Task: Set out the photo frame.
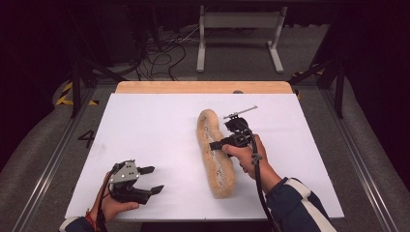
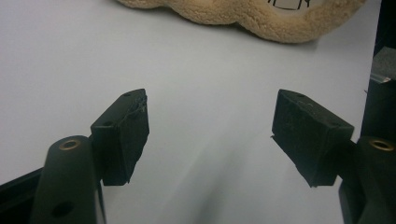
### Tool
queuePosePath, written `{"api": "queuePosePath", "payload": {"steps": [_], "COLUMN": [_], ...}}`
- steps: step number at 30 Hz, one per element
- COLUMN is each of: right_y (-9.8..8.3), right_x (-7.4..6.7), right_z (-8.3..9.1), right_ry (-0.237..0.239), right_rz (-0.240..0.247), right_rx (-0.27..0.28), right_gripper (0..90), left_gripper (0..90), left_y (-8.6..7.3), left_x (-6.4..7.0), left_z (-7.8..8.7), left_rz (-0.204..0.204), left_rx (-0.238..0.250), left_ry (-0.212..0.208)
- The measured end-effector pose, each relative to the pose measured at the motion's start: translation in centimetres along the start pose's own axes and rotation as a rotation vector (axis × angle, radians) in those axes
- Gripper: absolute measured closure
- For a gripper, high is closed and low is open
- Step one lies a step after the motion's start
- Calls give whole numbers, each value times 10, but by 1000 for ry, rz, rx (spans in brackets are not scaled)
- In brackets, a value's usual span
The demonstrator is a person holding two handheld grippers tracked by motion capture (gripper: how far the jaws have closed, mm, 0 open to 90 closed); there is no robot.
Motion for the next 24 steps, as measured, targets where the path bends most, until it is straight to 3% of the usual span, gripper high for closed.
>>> {"api": "queuePosePath", "payload": {"steps": [2,6,12,18,23,24], "right_y": [2,5,8,6,1,2], "right_x": [1,-1,-12,-18,-20,-20], "right_z": [3,3,1,6,-4,-4], "right_ry": [-8,9,32,111,149,149], "right_rz": [23,67,175,269,326,334], "right_rx": [1,-33,-90,-117,-215,-211], "right_gripper": [649,654,659,659,655,654], "left_gripper": [281,281,275,265,236,218], "left_y": [0,0,0,5,13,15], "left_x": [0,-3,-10,-14,-22,-24], "left_z": [0,1,1,-1,-12,-16], "left_rz": [1,7,29,50,67,72], "left_rx": [0,9,17,24,24,26], "left_ry": [-2,-1,28,50,70,76]}}
Point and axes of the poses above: each handheld gripper's, and its own axes: z roughly backward along the jaws, y roughly out of its top, x roughly to its right, the point moved 2 cm from there along -z, roughly forward along the jaws, and after that the axes turned 12 degrees about y, right-handed, at the moved point
